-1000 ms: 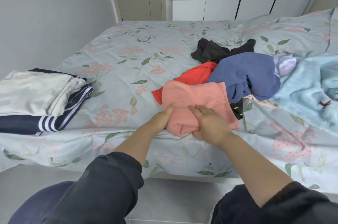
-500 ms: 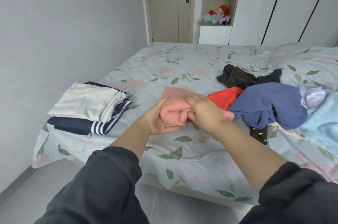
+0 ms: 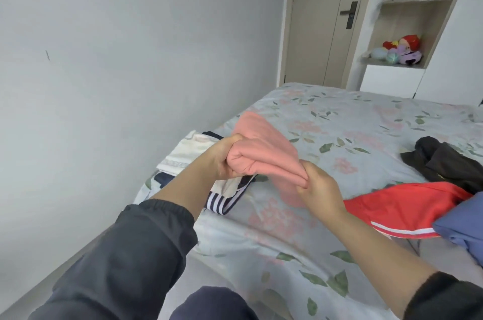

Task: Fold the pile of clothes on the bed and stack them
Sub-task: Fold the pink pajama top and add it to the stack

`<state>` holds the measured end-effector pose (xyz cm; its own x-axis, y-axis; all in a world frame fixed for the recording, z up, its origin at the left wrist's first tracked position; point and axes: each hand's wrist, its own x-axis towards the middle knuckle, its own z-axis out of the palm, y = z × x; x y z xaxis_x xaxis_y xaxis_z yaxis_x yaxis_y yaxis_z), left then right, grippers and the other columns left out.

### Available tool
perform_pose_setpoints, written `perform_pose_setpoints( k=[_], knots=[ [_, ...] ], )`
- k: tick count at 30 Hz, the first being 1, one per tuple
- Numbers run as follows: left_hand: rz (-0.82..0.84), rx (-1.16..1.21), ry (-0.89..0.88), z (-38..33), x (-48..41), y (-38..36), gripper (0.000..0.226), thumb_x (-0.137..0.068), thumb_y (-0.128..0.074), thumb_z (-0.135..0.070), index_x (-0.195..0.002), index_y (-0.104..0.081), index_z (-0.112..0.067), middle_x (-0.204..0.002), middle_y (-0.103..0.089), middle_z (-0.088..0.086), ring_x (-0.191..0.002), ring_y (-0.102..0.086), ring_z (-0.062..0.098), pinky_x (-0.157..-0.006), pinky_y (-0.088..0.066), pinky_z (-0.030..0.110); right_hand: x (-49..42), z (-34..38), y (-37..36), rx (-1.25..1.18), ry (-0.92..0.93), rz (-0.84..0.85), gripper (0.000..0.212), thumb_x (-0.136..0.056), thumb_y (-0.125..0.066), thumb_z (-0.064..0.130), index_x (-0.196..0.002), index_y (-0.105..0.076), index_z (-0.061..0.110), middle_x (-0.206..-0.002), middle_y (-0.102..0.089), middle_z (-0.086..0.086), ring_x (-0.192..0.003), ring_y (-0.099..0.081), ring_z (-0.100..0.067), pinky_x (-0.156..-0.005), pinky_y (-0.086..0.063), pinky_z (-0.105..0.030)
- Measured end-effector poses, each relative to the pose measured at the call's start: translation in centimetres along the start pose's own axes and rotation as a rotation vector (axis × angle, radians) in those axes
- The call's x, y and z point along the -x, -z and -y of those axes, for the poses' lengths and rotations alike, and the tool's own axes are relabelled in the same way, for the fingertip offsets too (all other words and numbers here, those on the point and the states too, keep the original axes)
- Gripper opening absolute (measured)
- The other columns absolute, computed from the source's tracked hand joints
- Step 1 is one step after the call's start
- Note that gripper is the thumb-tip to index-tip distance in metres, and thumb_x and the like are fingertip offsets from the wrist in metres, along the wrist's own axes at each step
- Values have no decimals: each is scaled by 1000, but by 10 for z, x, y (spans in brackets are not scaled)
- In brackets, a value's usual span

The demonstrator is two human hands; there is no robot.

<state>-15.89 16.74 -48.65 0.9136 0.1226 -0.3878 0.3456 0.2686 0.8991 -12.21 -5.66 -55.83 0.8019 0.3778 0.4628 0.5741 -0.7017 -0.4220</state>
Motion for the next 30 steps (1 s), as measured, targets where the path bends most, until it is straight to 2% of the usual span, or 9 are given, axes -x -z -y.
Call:
perform_pose_setpoints(
  k=[4, 11, 14, 15, 17, 21, 23, 25, 30],
  knots=[
    [-100, -127, -22, -33, -14, 61, 25, -84, -54, -21, -107, -61, -13, -97, -62, 9, -90, -62, 23, -80, -53, 36, -52, 36, -20, 314, 284, -92, 51, -49, -75, -8, -98, -65, 0, -81, -62, -13, -73, -62, -33, -64, -45, -36],
    [-207, -360, -160, -95, -47, 155, 35, -79, -57, -15, -114, -61, -11, -110, -63, 12, -91, -64, 22, -79, -53, 30, -130, 106, -68, 547, 625, -259, 44, -50, -63, -6, -93, -67, 4, -78, -59, -7, -66, -57, -25, -58, -42, -34],
    [-637, -857, -275, -85, -81, 175, 57, -92, -53, -17, -146, -36, -15, -147, -42, 10, -131, -44, 26, -108, -36, 35, -123, 132, -116, 545, 627, -35, 40, -67, -57, 2, -106, -65, 7, -93, -61, -6, -80, -59, -24, -66, -46, -34],
    [-656, -1072, -304, -72, -91, 175, 57, -96, -49, -22, -149, -29, -17, -152, -35, 9, -138, -36, 26, -112, -29, 35, -118, 132, -134, 466, 637, 102, 43, -71, -61, 5, -114, -61, 7, -103, -59, -6, -89, -57, -24, -72, -46, -34],
    [-498, -1330, -327, -34, -111, 170, 52, -102, -34, -35, -151, -21, -24, -158, -21, 6, -144, -20, 27, -116, -19, 40, -106, 125, -157, 251, 567, 382, 43, -86, -55, 22, -127, -52, 9, -119, -52, -3, -106, -50, -22, -86, -43, -33],
    [-474, -1614, -310, 25, -136, 162, 58, -97, -11, -57, -152, -7, -37, -161, 10, -3, -147, 12, 25, -115, 3, 50, -115, 93, -167, 30, 376, 98, 44, -93, -37, 31, -122, -59, 7, -125, -56, -9, -115, -50, -28, -97, -43, -40],
    [-517, -1699, -326, 36, -142, 157, 65, -93, -10, -63, -152, -5, -37, -160, 13, -2, -146, 16, 28, -114, 7, 53, -121, 80, -173, 113, 269, 280, 49, -100, -30, 35, -144, -38, 16, -153, -31, -7, -140, -25, -23, -115, -19, -41],
    [-519, -1763, -334, 40, -145, 154, 67, -91, -12, -66, -151, -4, -37, -160, 14, -1, -146, 17, 30, -113, 8, 55, -119, 69, -187, 150, 207, 548, 52, -103, -20, 41, -152, -17, 25, -161, -3, 2, -147, 0, -16, -117, 1, -38],
    [-531, -1853, -298, 37, -138, 149, 68, -92, -17, -63, -152, -1, -35, -160, 13, 2, -146, 15, 32, -113, 5, 57, -105, 61, -189, 79, 191, 560, 53, -103, -18, 43, -153, -9, 26, -160, 3, 5, -147, 6, -10, -119, 3, -36]
  ],
)
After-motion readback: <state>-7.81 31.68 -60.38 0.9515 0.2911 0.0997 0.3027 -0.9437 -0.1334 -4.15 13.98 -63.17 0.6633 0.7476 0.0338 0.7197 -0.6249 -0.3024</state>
